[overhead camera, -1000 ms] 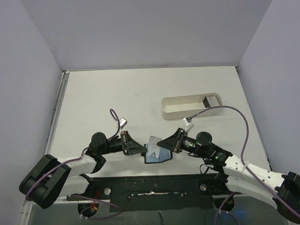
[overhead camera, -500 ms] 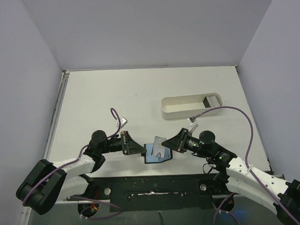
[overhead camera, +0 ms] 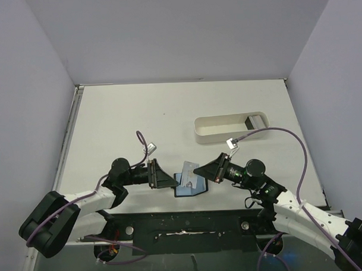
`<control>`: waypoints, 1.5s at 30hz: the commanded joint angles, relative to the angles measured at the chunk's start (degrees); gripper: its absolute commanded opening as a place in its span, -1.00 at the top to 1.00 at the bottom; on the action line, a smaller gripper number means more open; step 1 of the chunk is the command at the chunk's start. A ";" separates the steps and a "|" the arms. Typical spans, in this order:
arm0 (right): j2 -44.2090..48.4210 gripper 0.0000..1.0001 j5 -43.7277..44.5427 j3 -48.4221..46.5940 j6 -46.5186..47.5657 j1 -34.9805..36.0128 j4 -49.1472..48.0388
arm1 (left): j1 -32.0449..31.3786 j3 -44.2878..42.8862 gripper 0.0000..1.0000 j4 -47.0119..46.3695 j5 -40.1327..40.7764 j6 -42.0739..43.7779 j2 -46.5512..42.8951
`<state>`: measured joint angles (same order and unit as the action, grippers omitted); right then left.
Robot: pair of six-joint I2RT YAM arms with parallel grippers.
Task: Put the credit cards into the card holder
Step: Pick up the credit card from the storage box.
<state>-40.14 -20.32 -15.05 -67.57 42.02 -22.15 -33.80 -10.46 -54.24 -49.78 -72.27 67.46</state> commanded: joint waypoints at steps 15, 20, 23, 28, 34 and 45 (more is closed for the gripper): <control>-2.33 1.00 -0.79 1.55 -1.90 1.97 -8.88 | -4.27 -2.21 0.82 -14.19 0.34 -4.08 4.54; -0.86 1.00 -1.50 0.86 -0.93 1.80 -6.70 | -4.10 -1.61 0.58 -14.40 0.20 -3.99 3.25; -0.72 1.00 -2.11 0.28 -0.25 1.74 -5.50 | -4.06 -1.34 0.56 -14.26 0.45 -3.66 1.75; -1.21 1.00 -2.69 0.28 -0.41 1.84 -6.40 | -4.00 -1.56 0.78 -13.97 0.41 -3.36 0.66; -2.74 0.97 -3.74 0.58 -0.78 2.01 -8.00 | -4.04 -1.26 1.00 -14.87 0.43 -3.76 0.58; -4.57 0.65 0.41 0.19 -1.04 3.85 -3.87 | -3.95 -1.56 1.00 -8.66 2.99 0.01 0.30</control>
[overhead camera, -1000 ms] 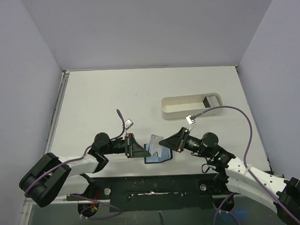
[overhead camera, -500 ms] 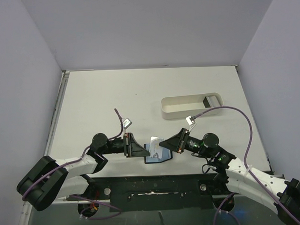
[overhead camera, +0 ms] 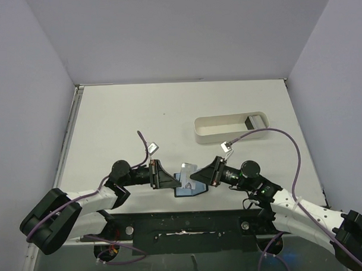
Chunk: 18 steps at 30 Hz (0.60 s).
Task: Put the credit cards into the card holder
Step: Pick up the credit card from the storage box.
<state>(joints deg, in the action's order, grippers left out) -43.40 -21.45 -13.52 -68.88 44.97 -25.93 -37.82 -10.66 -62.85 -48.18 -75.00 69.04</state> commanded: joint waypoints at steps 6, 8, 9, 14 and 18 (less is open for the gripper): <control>3.32 0.98 3.09 -2.83 3.87 -1.91 12.99 | 1.91 -0.65 1.00 6.32 2.06 6.05 -4.24; 4.76 1.00 1.83 -4.08 5.73 -2.85 15.88 | 2.13 -1.06 1.00 9.17 2.41 7.80 -5.99; 4.83 1.00 0.93 -4.71 6.40 -3.16 16.63 | 2.23 -1.61 1.00 12.19 2.80 9.23 -6.60; 0.89 0.86 -2.83 -7.51 8.56 -3.31 16.71 | 2.18 -2.31 1.00 10.62 1.14 9.12 -5.83; 0.39 1.00 -3.31 -6.20 7.32 -3.30 12.49 | 2.20 -1.08 1.00 5.88 0.06 7.41 -5.08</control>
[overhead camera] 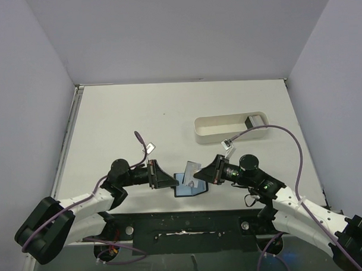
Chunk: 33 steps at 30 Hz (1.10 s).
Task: Put the credit cards into the card holder
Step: Pick up the credit card from the storage box.
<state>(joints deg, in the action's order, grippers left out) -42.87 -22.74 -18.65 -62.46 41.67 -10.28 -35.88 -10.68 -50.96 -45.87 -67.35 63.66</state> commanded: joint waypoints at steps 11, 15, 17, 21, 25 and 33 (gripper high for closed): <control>-2.66 1.00 -7.23 2.81 -4.02 0.32 -18.17 | 0.11 -1.18 0.46 -7.70 -3.25 -0.71 2.30; -3.09 1.00 -7.40 3.48 -4.64 0.60 -20.11 | 0.15 -0.87 0.63 -9.16 -3.40 -1.56 3.32; -3.18 1.00 -7.53 3.75 -4.93 0.76 -20.77 | 0.13 -0.54 0.80 -10.06 -3.52 -2.04 3.63; -3.70 1.00 -8.48 4.20 -5.60 0.98 -23.04 | 0.18 -0.18 1.00 -11.69 -3.65 -2.87 3.86; -5.24 1.00 -9.74 4.90 -6.63 1.27 -26.35 | 0.16 0.12 1.00 -13.60 -3.61 -3.77 4.01; -6.73 1.00 -11.35 6.53 -9.07 1.24 -32.45 | 0.30 0.68 1.00 -15.35 -4.32 -4.51 4.47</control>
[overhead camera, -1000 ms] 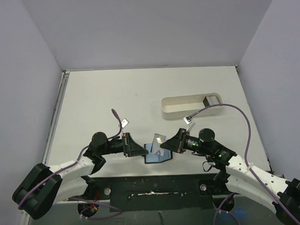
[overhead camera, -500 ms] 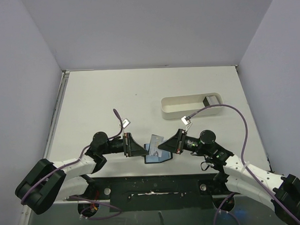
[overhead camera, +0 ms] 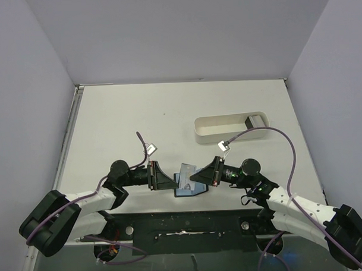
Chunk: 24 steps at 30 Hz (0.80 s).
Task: Put the credit cards into the card holder
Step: Pick up the credit card from the storage box.
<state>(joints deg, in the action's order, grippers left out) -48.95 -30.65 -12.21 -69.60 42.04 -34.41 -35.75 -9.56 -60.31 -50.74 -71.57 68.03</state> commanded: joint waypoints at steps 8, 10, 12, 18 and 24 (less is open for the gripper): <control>-1.50 1.00 -4.60 0.44 -2.92 0.85 -11.06 | 0.17 -0.61 0.94 -4.86 0.91 0.38 -0.01; -1.80 1.00 -4.88 0.43 -2.99 0.84 -11.50 | 0.15 -0.63 0.91 -4.62 0.91 0.42 0.00; -2.07 1.00 -5.09 0.51 -3.22 0.83 -11.97 | 0.15 -0.63 0.90 -4.42 1.00 0.62 -0.08; -2.19 1.00 -5.60 0.95 -3.47 0.57 -12.40 | 0.34 -0.55 0.90 -3.73 1.40 0.91 -1.20; -2.29 0.95 -5.47 0.39 -1.71 0.41 -8.38 | 0.33 -0.64 1.00 -3.86 2.40 0.08 -4.14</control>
<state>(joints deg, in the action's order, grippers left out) -51.20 -32.69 -11.18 -71.85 41.78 -41.04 -35.57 -9.56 -61.41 -51.88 -71.77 66.28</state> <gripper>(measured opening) 0.035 0.008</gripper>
